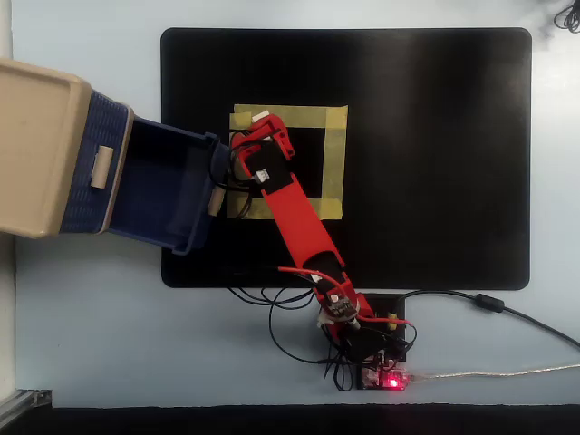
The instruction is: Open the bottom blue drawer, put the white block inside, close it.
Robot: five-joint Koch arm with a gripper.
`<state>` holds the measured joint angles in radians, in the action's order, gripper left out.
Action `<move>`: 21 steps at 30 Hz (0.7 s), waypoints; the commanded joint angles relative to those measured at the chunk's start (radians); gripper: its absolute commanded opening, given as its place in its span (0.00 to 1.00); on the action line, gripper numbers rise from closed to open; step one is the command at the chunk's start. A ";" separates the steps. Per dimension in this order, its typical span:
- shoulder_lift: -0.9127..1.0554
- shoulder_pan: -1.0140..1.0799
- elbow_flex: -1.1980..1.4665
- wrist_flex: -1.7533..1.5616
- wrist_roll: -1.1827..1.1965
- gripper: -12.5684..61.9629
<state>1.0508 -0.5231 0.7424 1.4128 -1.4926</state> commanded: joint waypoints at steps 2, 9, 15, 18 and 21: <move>-0.057 -0.008 -0.097 0.014 -0.020 0.62; -0.247 -0.006 -0.221 0.005 -0.018 0.62; -0.331 0.029 -0.227 -0.017 -0.015 0.62; -0.373 0.041 -0.227 -0.021 -0.015 0.62; -0.385 0.052 -0.227 -0.026 -0.018 0.61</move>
<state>0.6627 -0.4663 0.5093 1.3867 -1.4926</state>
